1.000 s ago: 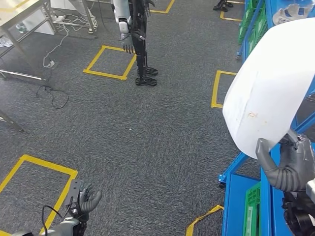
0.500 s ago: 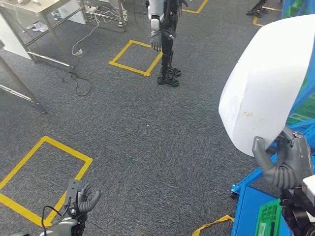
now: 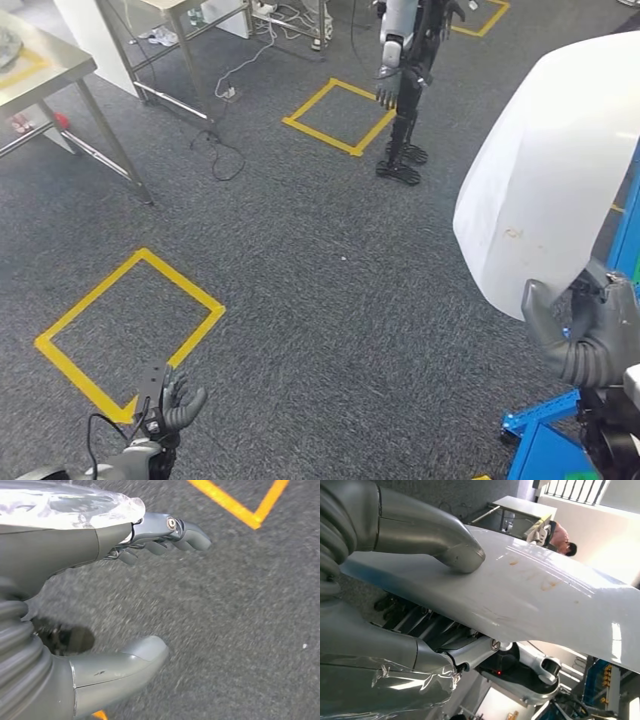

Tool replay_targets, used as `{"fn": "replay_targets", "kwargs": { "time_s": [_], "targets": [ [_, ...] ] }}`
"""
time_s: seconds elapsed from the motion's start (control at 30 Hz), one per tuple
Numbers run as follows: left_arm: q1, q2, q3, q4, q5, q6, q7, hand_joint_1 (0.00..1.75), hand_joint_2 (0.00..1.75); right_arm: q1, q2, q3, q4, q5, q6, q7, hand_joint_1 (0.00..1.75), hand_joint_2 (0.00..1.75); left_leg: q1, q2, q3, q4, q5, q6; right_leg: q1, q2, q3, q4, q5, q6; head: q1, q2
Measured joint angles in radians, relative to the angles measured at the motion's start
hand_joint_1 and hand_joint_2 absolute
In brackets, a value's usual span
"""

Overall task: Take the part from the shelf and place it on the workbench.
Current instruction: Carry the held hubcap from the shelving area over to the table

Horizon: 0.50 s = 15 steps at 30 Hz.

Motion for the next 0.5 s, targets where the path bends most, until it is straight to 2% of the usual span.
{"fn": "replay_targets", "kwargs": {
  "time_s": [0.03,0.1,0.13,0.17,0.2,0.23,0.27,0.3,0.33,0.37,0.4,0.43,0.47,0.5],
  "targets": [
    [0.004,0.001,0.000,0.000,0.004,-0.007,0.001,0.00,1.75,0.000,0.000,0.000,0.000,0.000,0.001,0.000,1.75,1.75,0.000,0.004,-0.002,0.001,0.000,-0.006,-0.001,-0.012,0.004,-0.008,0.001,-0.002,0.000,0.000],
    [0.005,0.005,0.000,0.000,0.005,-0.012,0.001,0.00,1.75,-0.001,0.002,0.000,0.000,0.000,0.002,-0.001,1.75,1.75,-0.004,0.049,-0.024,0.044,-0.029,-0.015,-0.006,-0.037,0.014,-0.023,0.006,-0.009,-0.006,0.000],
    [0.003,0.006,0.000,0.000,0.005,-0.014,0.000,0.00,1.75,-0.001,0.003,0.000,0.000,0.000,0.002,-0.001,1.75,1.75,-0.004,0.080,-0.050,0.098,-0.057,-0.018,-0.006,-0.050,0.018,-0.026,0.007,-0.011,-0.010,0.000],
    [0.002,0.008,0.000,0.000,0.005,-0.014,0.000,0.00,1.75,0.000,0.004,0.000,0.000,0.000,0.003,-0.001,1.75,1.75,-0.002,0.101,-0.087,0.167,-0.089,-0.022,-0.005,-0.062,0.018,-0.027,0.006,-0.014,-0.014,0.000],
    [0.001,0.008,0.000,0.000,0.005,-0.014,0.000,0.00,1.75,0.001,0.004,0.000,0.001,0.000,0.003,-0.001,1.75,1.75,0.001,0.110,-0.124,0.236,-0.113,-0.027,-0.004,-0.076,0.018,-0.027,0.005,-0.015,-0.016,0.000],
    [0.003,0.008,0.000,0.000,0.005,-0.015,0.000,0.00,1.75,0.001,0.004,0.000,0.002,0.000,0.003,0.000,1.75,1.75,0.004,0.114,-0.149,0.280,-0.122,-0.031,-0.003,-0.088,0.018,-0.026,0.003,-0.015,-0.017,0.000],
    [0.004,0.008,0.000,0.000,0.005,-0.015,0.001,0.00,1.75,0.001,0.004,0.000,0.003,0.000,0.004,0.000,1.75,1.75,0.006,0.116,-0.156,0.287,-0.112,-0.034,-0.004,-0.100,0.019,-0.026,0.001,-0.014,-0.017,0.000],
    [0.005,0.008,0.000,0.000,0.005,-0.015,0.001,0.00,1.75,0.001,0.004,0.000,0.004,0.000,0.004,0.000,1.75,1.75,0.008,0.120,-0.140,0.252,-0.085,-0.036,-0.005,-0.110,0.021,-0.025,-0.001,-0.012,-0.019,0.000],
    [0.005,0.009,0.000,0.000,0.005,-0.014,0.000,0.00,1.75,0.001,0.004,0.000,0.004,0.001,0.004,0.000,1.75,1.75,0.010,0.131,-0.105,0.182,-0.047,-0.038,-0.005,-0.120,0.023,-0.023,-0.005,-0.009,-0.020,0.000],
    [0.003,0.009,0.000,0.000,0.003,-0.014,-0.001,0.00,1.75,0.000,0.004,0.000,0.004,0.001,0.004,0.000,1.75,1.75,0.008,0.151,-0.066,0.107,-0.018,-0.037,-0.004,-0.130,0.025,-0.021,-0.009,-0.003,-0.023,0.000],
    [0.002,0.010,0.000,0.000,0.001,-0.015,-0.002,0.00,1.75,-0.001,0.004,0.000,0.003,0.002,0.004,0.001,1.75,1.75,0.006,0.164,-0.036,0.048,0.002,-0.032,-0.002,-0.138,0.027,-0.019,-0.014,0.002,-0.024,0.000],
    [0.001,0.010,0.000,0.000,-0.002,-0.015,-0.003,0.00,1.75,-0.002,0.004,0.000,0.003,0.003,0.006,0.001,1.75,1.75,0.003,0.172,-0.018,0.012,0.010,-0.026,0.001,-0.146,0.029,-0.017,-0.018,0.008,-0.023,0.000],
    [0.000,0.009,0.000,0.000,-0.006,-0.015,-0.004,0.00,1.75,-0.003,0.004,0.000,0.003,0.005,0.007,0.001,1.75,1.75,0.000,0.171,-0.014,0.002,0.007,-0.018,0.004,-0.152,0.032,-0.017,-0.022,0.013,-0.021,0.000],
    [0.001,0.010,0.000,0.000,-0.009,-0.015,-0.005,0.00,1.75,-0.004,0.004,0.000,0.003,0.006,0.008,0.002,1.75,1.75,-0.001,0.159,-0.015,0.003,0.007,-0.011,0.005,-0.159,0.035,-0.017,-0.024,0.017,-0.018,0.000]
  ]
}}
